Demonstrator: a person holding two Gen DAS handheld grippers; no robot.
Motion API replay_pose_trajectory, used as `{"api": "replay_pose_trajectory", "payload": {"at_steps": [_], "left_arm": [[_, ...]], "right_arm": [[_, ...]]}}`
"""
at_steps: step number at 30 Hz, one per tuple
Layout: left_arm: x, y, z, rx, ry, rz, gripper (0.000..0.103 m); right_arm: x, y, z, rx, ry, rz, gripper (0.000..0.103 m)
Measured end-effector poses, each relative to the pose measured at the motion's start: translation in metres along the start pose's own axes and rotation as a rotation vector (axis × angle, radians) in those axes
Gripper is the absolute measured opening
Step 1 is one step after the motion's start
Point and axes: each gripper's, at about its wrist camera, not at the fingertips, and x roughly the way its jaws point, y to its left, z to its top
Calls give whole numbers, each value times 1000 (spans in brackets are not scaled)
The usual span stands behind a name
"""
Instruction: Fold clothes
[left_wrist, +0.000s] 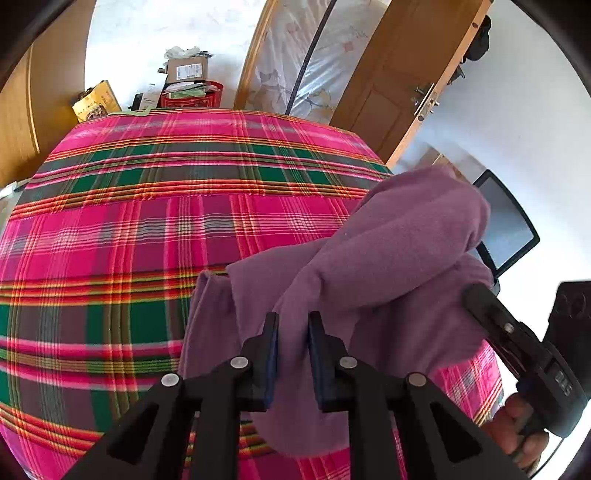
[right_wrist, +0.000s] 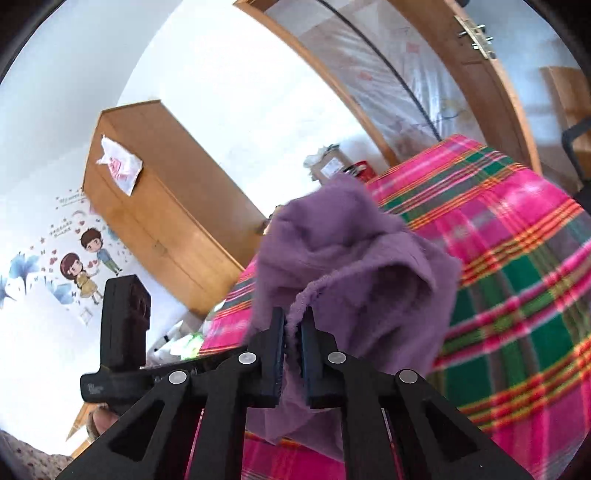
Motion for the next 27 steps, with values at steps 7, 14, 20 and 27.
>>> {"api": "replay_pose_trajectory", "payload": {"at_steps": [7, 14, 20, 27], "left_arm": [[-27, -5, -16, 75, -109, -28, 17], [-31, -22, -21, 165, -89, -88, 19], [-32, -19, -18, 153, -96, -84, 19], [-50, -14, -19, 167, -169, -114, 21]], "right_arm": [[26, 7, 11, 64, 43, 73, 8], [29, 30, 15, 54, 78, 114, 8], [42, 45, 16, 32, 120, 146, 8], [57, 59, 16, 15, 150, 145, 8]]}}
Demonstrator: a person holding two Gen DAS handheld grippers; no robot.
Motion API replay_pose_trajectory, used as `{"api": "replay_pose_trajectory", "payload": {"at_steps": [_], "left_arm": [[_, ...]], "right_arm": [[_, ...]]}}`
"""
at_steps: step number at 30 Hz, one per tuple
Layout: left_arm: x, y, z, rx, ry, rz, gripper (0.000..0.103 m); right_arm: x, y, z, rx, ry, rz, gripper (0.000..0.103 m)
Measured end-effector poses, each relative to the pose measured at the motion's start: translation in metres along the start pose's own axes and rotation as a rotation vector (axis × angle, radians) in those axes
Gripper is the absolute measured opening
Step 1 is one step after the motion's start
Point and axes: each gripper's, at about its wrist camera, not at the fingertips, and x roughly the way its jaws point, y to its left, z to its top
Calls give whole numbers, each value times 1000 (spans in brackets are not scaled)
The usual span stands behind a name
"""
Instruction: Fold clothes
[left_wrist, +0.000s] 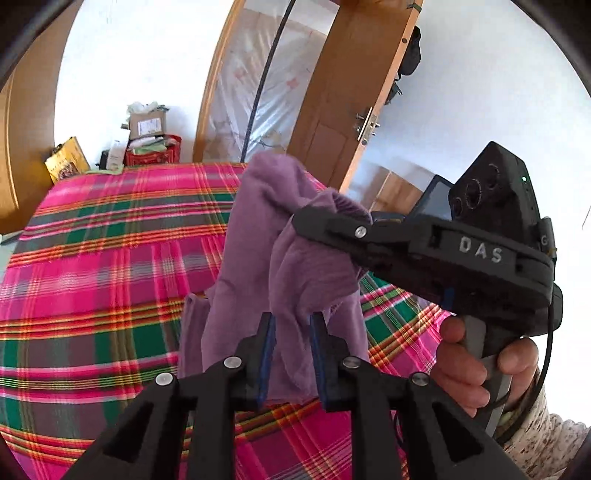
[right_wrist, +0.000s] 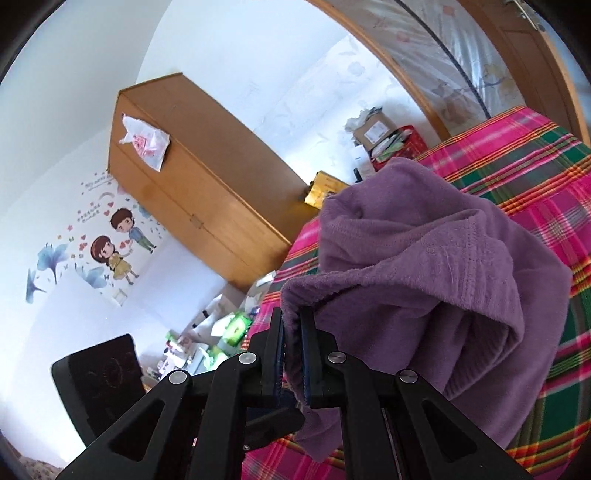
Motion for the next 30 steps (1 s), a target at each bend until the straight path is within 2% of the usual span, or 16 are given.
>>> {"api": "replay_pose_trajectory", "payload": {"at_steps": [4, 6, 9, 16, 19, 24, 25, 26, 30], "left_arm": [[-1, -5, 1, 26, -28, 21, 24], [-3, -9, -2, 69, -53, 56, 24], [4, -4, -2, 75, -51, 140, 24], [9, 16, 3, 8, -60, 182, 24], [9, 27, 4, -43, -64, 157, 24], [9, 48, 5, -121, -74, 136, 14], [9, 52, 6, -133, -73, 146, 5], [10, 56, 7, -146, -74, 156, 0], [8, 69, 9, -186, -88, 180, 0]], "right_arm": [[10, 8, -2, -12, 26, 1, 8], [14, 11, -3, -18, 38, 3, 8], [23, 20, -3, -36, 62, 11, 8], [48, 38, -11, -78, 135, 33, 9], [54, 36, -13, -71, 157, 42, 10], [58, 32, -13, -38, 170, 63, 11], [58, 31, -12, -34, 170, 68, 11], [58, 31, -11, -31, 170, 72, 11], [53, 24, -9, -8, 161, 64, 13]]}}
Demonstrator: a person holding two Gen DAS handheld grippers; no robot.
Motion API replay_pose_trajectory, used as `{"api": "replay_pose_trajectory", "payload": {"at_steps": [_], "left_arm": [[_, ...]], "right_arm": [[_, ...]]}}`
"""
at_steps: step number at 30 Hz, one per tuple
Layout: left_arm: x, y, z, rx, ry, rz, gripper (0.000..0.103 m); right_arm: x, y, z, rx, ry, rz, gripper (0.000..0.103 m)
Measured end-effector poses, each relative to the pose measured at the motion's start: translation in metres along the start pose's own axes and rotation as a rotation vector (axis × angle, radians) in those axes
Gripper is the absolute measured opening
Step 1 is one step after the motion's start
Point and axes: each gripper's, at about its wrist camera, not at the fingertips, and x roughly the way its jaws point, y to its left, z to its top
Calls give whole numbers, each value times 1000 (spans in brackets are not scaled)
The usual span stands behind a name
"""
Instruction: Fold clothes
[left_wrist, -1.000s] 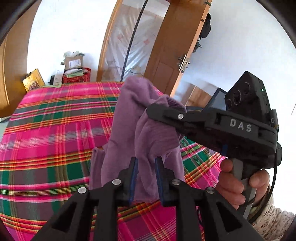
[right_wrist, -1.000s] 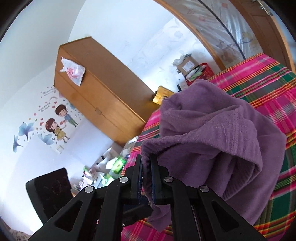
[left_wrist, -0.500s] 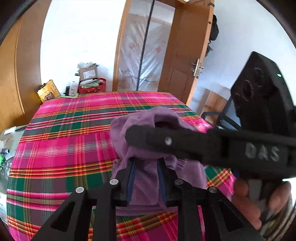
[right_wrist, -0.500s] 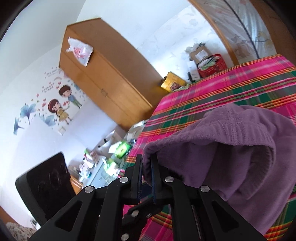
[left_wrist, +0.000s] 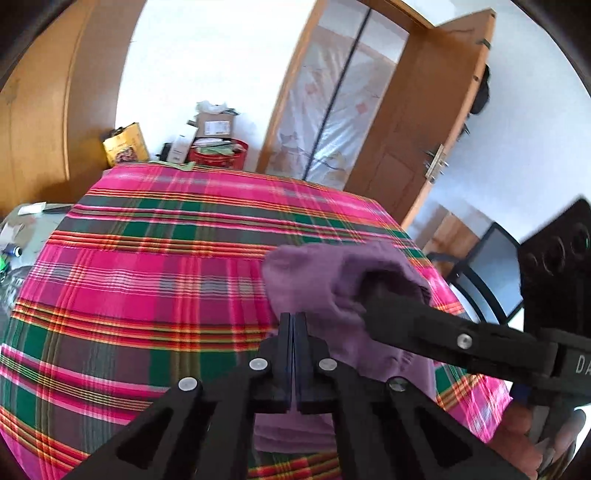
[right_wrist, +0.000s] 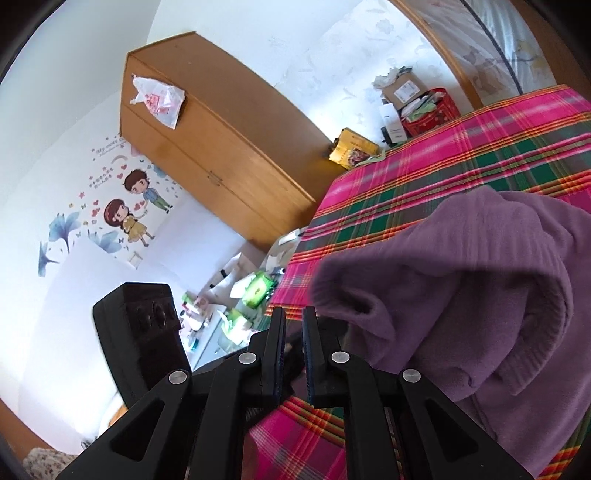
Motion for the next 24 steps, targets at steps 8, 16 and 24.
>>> {"api": "replay_pose_trajectory", "payload": {"at_steps": [8, 16, 24], "left_arm": [[11, 9, -4, -22, 124, -58, 16], [4, -5, -9, 84, 106, -126, 32], [2, 1, -6, 39, 146, -156, 32]], "right_arm": [[-34, -19, -14, 67, -89, -97, 32], [-49, -18, -46, -81, -138, -311, 36], [-5, 4, -60, -417, -63, -423, 39]]}}
